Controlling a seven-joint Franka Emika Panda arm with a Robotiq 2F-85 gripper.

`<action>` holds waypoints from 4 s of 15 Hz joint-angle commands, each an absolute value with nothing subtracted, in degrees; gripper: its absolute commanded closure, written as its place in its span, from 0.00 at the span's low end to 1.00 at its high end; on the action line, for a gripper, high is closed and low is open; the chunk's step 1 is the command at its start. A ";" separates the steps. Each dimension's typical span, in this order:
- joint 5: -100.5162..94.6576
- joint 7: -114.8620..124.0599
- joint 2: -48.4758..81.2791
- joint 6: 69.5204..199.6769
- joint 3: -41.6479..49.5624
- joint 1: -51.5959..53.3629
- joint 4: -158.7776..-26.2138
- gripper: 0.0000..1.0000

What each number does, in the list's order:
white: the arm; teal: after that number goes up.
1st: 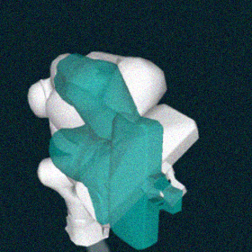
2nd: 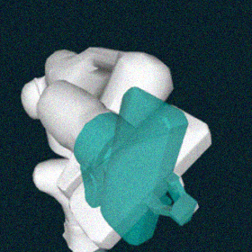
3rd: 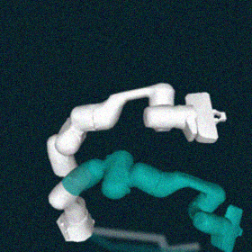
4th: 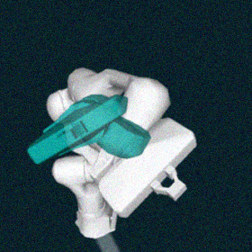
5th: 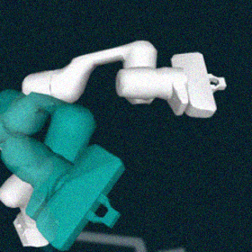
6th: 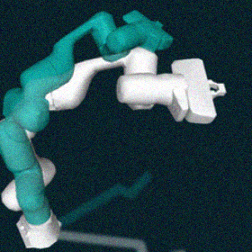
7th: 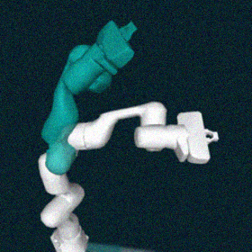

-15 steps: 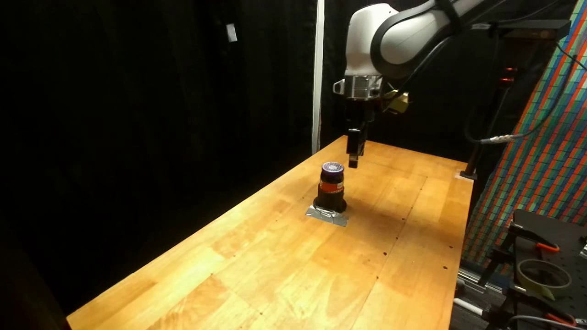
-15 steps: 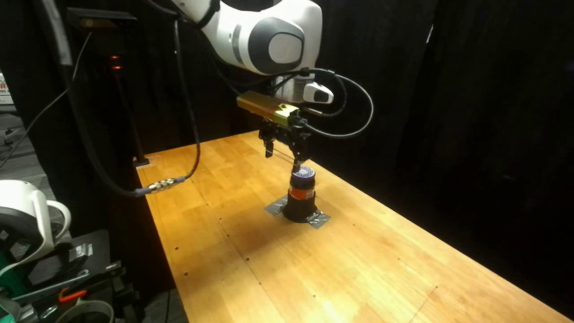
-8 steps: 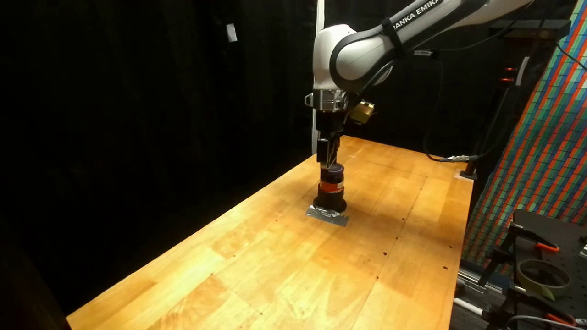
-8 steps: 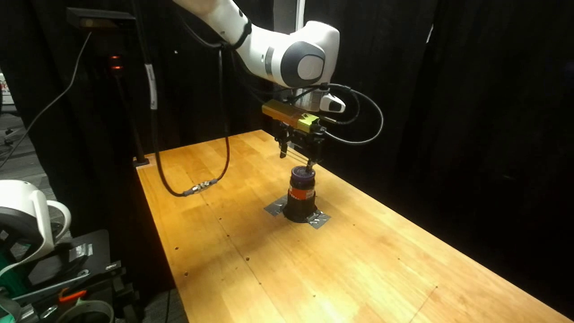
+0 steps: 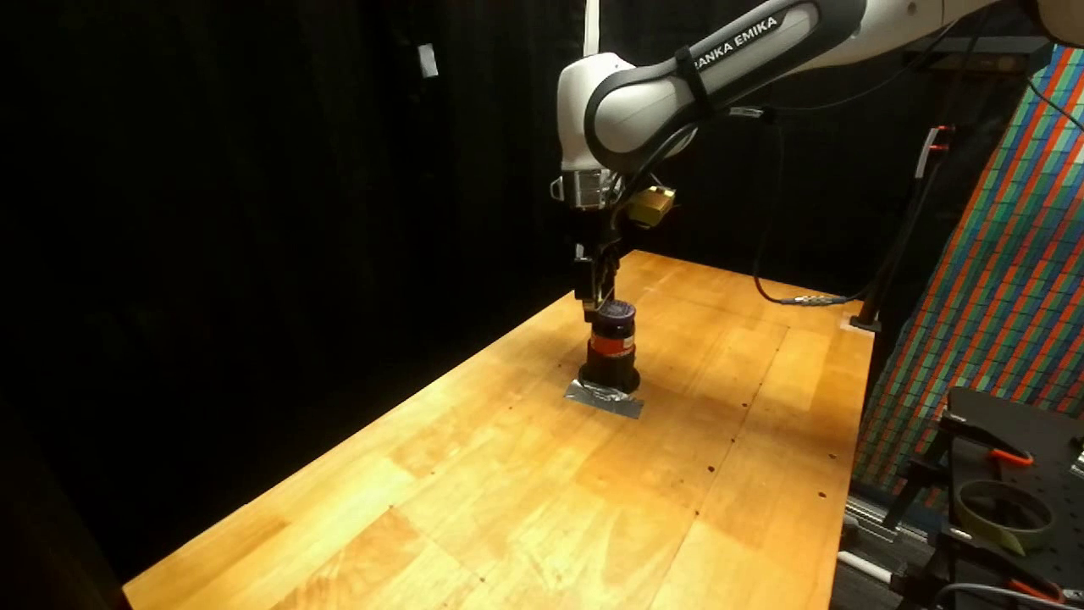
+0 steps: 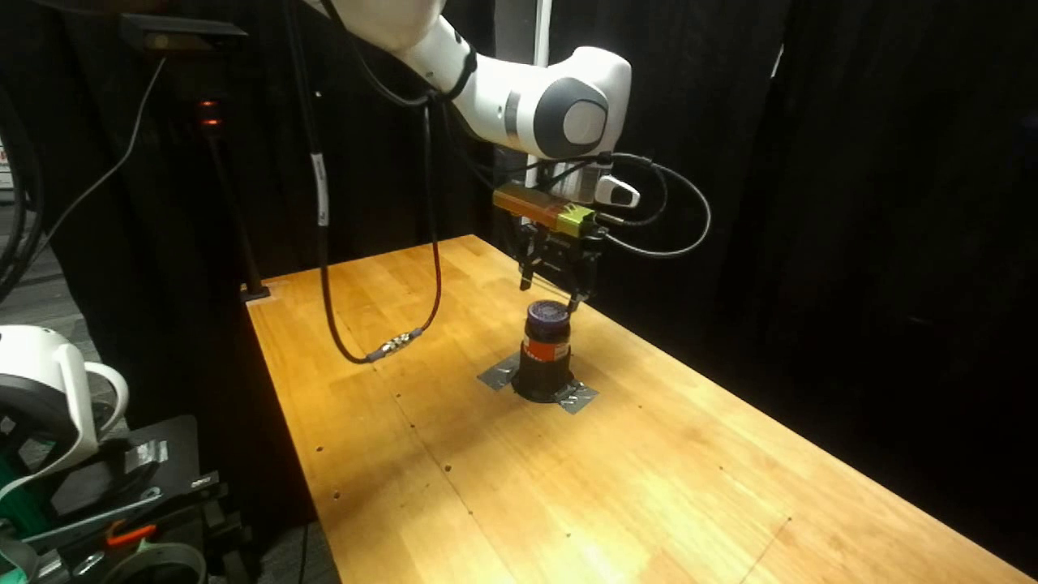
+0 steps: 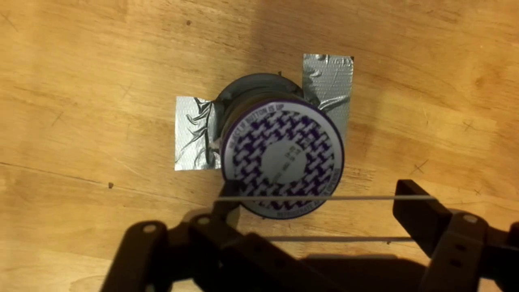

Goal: Place the rubber band over the brown cup

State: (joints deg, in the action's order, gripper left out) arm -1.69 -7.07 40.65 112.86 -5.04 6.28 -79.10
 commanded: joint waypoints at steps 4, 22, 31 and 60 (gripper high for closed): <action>-7.44 -5.80 44.79 105.15 -2.87 8.36 -71.58 0.00; -6.49 0.39 46.36 114.43 -2.57 8.51 -73.27 0.00; -6.82 0.15 45.91 104.39 -2.39 8.71 -73.38 0.00; -13.60 -4.69 13.34 185.09 2.38 8.06 -142.64 0.41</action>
